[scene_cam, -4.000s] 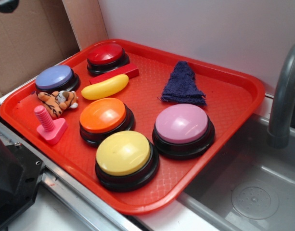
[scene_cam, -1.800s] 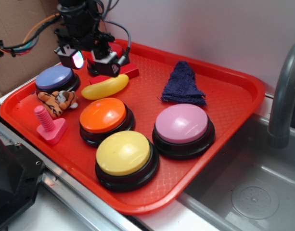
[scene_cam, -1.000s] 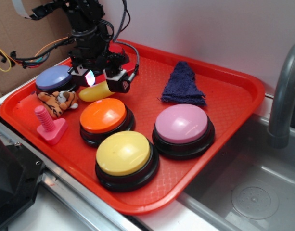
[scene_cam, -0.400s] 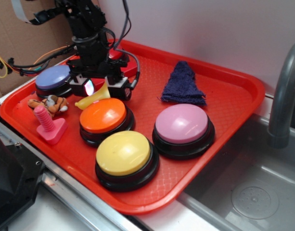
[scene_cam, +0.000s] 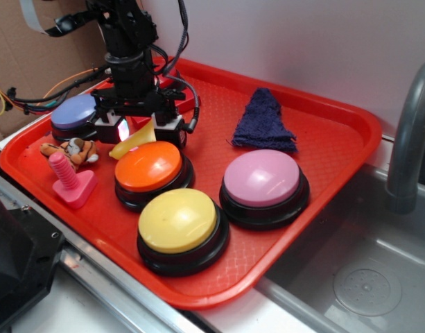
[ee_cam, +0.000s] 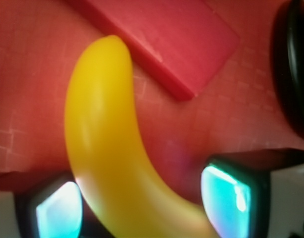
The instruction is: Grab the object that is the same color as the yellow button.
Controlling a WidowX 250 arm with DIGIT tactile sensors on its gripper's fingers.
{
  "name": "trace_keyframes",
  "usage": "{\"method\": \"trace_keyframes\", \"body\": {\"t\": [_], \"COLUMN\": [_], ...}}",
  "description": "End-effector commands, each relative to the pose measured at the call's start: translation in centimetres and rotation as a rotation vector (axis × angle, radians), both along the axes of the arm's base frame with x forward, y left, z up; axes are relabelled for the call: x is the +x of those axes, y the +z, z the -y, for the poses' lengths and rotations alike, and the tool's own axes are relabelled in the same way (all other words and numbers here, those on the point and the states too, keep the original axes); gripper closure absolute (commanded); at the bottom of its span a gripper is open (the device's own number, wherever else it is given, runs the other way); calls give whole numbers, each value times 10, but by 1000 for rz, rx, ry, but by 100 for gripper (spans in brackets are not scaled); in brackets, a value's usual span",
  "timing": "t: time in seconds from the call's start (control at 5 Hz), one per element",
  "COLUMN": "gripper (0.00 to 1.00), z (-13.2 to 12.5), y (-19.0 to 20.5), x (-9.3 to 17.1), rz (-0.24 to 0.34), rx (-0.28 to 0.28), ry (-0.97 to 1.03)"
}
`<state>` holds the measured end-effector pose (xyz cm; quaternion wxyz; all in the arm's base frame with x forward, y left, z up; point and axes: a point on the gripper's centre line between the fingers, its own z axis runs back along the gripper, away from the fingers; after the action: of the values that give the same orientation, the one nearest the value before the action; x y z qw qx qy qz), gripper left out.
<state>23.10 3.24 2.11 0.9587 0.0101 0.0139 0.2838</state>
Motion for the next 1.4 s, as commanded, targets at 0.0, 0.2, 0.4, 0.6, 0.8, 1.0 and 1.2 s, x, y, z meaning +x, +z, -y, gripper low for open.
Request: {"method": "trace_keyframes", "body": {"t": [0.0, 0.2, 0.4, 0.6, 0.8, 1.0, 1.2], "gripper": [100, 100, 100, 100, 100, 100, 100], "z": [-11, -17, -20, -19, -16, -13, -12], "y": [24, 43, 69, 105, 131, 146, 149], "x": [4, 0, -5, -15, -20, -20, -20], "rz": [66, 87, 107, 100, 75, 64, 82], "rx": [-16, -25, -36, -15, 15, 60, 42], "ry": [-2, -42, -101, -159, -265, -359, -399]}}
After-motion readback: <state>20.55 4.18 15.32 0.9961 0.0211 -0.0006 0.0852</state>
